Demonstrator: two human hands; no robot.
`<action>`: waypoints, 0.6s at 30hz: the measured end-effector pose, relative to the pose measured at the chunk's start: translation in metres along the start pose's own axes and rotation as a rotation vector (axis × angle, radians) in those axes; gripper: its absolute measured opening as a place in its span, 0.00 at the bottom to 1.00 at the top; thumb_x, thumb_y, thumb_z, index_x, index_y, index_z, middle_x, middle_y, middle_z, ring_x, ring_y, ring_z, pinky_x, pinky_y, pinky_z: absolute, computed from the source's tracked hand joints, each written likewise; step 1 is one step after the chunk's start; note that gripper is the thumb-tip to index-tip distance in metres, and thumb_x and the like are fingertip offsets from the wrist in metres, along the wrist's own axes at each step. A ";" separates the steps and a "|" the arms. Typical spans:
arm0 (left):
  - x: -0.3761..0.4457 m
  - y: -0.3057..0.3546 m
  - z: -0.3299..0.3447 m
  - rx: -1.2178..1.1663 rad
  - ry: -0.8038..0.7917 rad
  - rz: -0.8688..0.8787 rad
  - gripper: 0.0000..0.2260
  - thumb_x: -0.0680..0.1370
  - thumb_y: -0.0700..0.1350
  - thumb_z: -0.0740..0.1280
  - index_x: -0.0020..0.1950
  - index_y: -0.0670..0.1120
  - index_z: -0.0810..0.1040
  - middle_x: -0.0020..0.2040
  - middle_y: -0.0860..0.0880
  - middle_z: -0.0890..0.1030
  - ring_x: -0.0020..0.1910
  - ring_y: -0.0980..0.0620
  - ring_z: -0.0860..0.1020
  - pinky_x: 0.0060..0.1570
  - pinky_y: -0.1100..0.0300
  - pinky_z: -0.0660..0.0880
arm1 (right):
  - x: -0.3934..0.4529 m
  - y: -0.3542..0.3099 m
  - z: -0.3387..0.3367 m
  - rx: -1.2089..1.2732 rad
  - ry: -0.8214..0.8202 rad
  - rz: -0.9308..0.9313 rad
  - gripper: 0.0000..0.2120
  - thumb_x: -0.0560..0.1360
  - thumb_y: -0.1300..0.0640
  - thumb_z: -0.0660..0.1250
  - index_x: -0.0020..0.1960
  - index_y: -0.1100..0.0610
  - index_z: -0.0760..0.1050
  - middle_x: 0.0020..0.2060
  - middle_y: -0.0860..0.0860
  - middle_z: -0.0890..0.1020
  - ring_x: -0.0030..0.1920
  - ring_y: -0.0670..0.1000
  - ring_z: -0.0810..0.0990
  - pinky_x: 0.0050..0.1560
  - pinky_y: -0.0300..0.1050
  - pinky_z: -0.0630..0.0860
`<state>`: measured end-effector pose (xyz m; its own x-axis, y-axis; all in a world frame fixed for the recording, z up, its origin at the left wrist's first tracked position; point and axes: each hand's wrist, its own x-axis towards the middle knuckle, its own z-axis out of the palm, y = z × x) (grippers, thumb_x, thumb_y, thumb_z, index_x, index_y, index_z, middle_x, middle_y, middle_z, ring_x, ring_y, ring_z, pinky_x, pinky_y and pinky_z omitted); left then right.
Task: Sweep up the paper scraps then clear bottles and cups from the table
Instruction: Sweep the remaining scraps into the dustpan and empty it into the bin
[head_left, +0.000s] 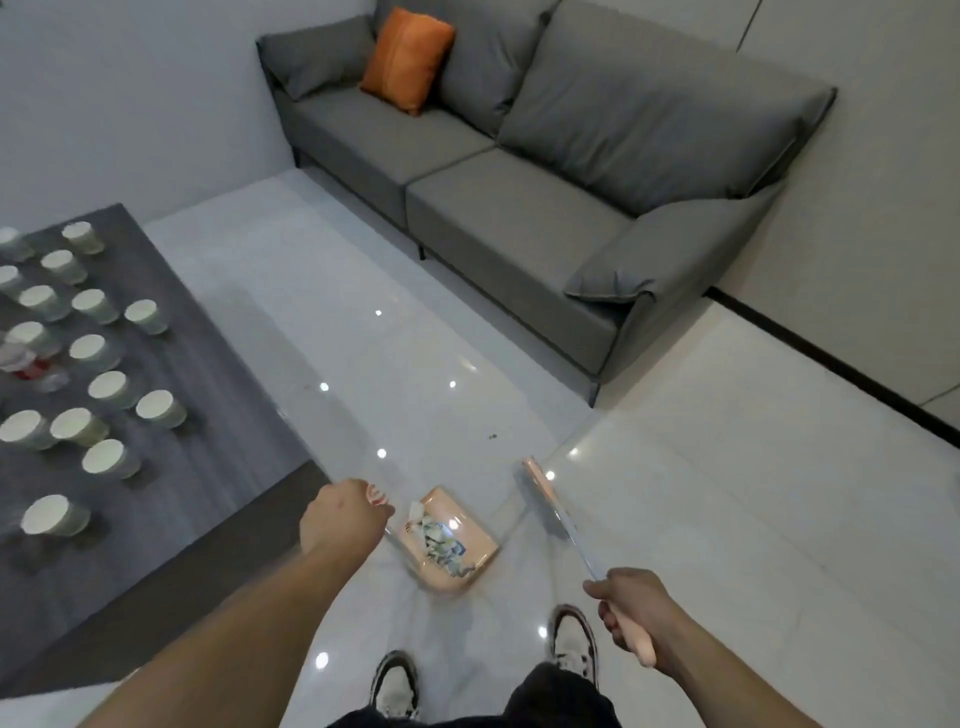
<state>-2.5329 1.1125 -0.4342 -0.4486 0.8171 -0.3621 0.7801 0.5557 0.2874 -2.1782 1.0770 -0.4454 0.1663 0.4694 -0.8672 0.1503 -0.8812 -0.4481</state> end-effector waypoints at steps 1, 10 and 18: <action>0.004 0.008 0.004 -0.012 -0.001 -0.023 0.11 0.71 0.57 0.71 0.39 0.50 0.79 0.38 0.50 0.80 0.37 0.48 0.79 0.42 0.55 0.80 | 0.019 -0.020 -0.008 -0.030 -0.016 -0.014 0.10 0.75 0.66 0.70 0.40 0.60 0.69 0.23 0.54 0.69 0.20 0.50 0.64 0.21 0.37 0.61; 0.014 0.085 0.059 0.111 0.082 -0.195 0.12 0.71 0.58 0.68 0.38 0.49 0.77 0.37 0.50 0.80 0.37 0.47 0.77 0.34 0.58 0.71 | 0.159 -0.143 -0.042 -0.262 -0.144 -0.057 0.05 0.76 0.64 0.68 0.43 0.57 0.73 0.28 0.55 0.72 0.21 0.50 0.69 0.24 0.39 0.68; 0.013 0.094 0.063 0.172 0.110 -0.242 0.11 0.70 0.56 0.67 0.35 0.49 0.75 0.31 0.52 0.75 0.33 0.46 0.74 0.31 0.59 0.67 | 0.133 -0.121 -0.034 -0.747 -0.382 -0.083 0.09 0.76 0.66 0.60 0.54 0.60 0.75 0.34 0.55 0.75 0.26 0.52 0.73 0.22 0.39 0.70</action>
<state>-2.4385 1.1658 -0.4679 -0.6676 0.6810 -0.3008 0.7030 0.7097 0.0466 -2.1415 1.2481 -0.4991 -0.1943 0.3616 -0.9119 0.7749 -0.5135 -0.3687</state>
